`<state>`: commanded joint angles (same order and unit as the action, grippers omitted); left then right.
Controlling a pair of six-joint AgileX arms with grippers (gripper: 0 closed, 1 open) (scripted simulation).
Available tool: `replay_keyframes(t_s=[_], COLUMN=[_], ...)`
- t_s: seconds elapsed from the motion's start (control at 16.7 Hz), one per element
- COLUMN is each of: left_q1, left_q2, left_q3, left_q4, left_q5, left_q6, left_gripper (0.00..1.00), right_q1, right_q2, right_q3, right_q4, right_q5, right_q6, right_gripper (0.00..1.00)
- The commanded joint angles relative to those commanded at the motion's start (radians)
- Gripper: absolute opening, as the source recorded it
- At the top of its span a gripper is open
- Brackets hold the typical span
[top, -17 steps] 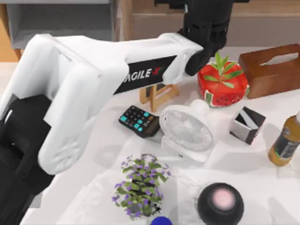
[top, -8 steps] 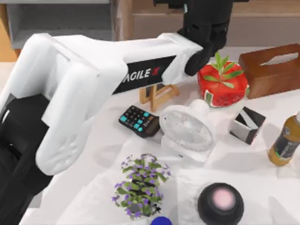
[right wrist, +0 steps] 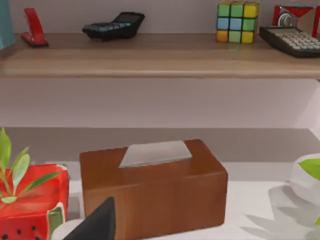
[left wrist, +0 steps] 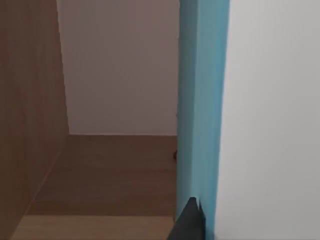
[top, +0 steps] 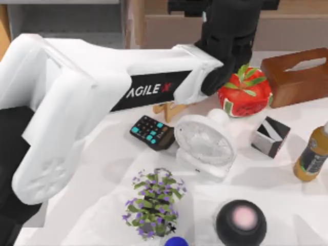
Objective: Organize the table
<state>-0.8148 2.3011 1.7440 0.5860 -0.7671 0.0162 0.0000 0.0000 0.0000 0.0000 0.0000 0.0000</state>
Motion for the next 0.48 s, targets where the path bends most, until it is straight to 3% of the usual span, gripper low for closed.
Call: replay_keyframes(t_s=[0.24,0.48], left_q1=[0.004,-0.024], left_q2=[-0.004,-0.115], left_q3=[-0.005,-0.139], left_q4=[-0.003,-0.011], left_q5=[0.005,0.04], left_q6=[0.009,0.106], left_gripper=[0.0,0.0], right_q1=[0.0,0.0], right_q2=[0.0,0.0], right_q3=[0.0,0.0], right_q4=[0.0,0.0], right_q5=[0.0,0.0], right_q6=[0.0,0.0], right_gripper=[1.0,1.0])
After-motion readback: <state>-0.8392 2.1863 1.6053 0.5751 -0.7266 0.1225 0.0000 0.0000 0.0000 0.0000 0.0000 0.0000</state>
